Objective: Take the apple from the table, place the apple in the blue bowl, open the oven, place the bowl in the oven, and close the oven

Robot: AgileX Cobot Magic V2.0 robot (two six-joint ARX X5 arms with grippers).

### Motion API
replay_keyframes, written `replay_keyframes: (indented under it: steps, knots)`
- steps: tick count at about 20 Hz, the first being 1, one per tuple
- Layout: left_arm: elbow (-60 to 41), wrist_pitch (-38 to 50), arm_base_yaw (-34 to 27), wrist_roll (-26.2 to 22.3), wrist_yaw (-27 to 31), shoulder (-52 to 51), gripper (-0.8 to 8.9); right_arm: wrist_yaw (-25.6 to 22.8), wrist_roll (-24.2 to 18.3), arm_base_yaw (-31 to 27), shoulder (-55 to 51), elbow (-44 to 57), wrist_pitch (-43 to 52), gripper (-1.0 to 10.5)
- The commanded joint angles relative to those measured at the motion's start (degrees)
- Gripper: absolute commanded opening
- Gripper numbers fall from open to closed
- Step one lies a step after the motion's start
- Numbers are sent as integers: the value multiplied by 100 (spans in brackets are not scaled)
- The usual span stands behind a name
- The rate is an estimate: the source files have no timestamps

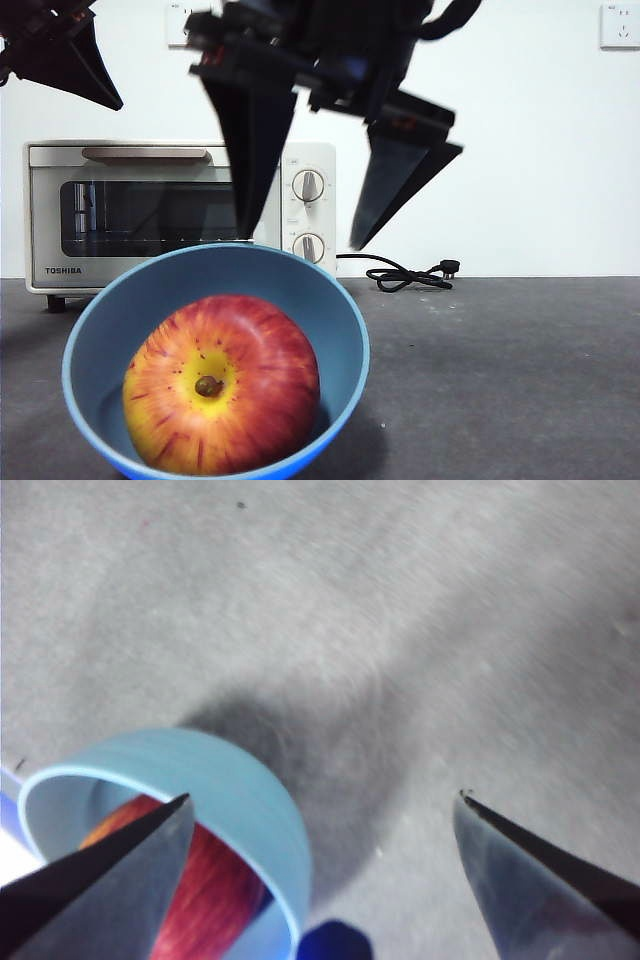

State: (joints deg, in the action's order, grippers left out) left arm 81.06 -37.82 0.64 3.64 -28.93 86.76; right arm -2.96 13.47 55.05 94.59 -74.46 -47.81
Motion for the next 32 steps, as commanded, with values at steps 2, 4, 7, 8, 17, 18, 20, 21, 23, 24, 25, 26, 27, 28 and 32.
replay_keyframes:
  steps: [2, 4, 7, 8, 17, 18, 20, 21, 23, 24, 25, 26, 27, 28, 32]
  knots:
    - [4, -15, 17, -20, -22, 39, -5, 15, -184, 0, 160, 50, 37, 438]
    - [4, -7, 17, -17, -22, 39, -5, -20, -214, -7, 212, 50, 74, 438]
    - [4, 0, 17, -20, -20, 39, -5, -7, -208, -90, 302, 50, 221, 438]
    - [4, 0, 17, -20, -20, 39, -5, -13, -205, -131, 308, 50, 245, 438]
    - [4, 138, 15, -20, 0, 39, -5, 17, -199, -376, 308, 50, 313, 437]
    - [4, 153, 17, -20, 2, 39, -5, 17, -205, -376, 308, 50, 275, 437]
    - [4, 225, 15, 9, 116, 44, -5, 17, -199, -376, 306, 50, 186, 410]
    - [4, 304, 15, 92, 179, 50, -6, 15, -188, -376, 297, 50, 149, 295]
    - [4, 459, 15, 223, 192, 50, -5, 39, -188, -527, 225, 50, 20, -18]
    - [4, 501, 15, 223, 195, 57, -5, 39, -186, -599, 214, 50, -39, -9]
    - [4, 546, 15, 223, 195, 79, -5, 44, -188, -693, 186, 50, -116, -8]
    - [4, 601, 15, 240, 195, 140, -6, 44, -201, -802, 149, 50, -179, -8]
    - [7, 625, 15, 278, 192, 216, -5, 63, -232, -903, 101, 50, -219, -8]
    - [13, 667, 15, 363, 192, 350, -5, 70, -258, -986, 33, 50, -254, -8]
    - [101, 772, 15, 662, 39, 935, -5, 125, -302, -1274, -317, 50, -479, -8]
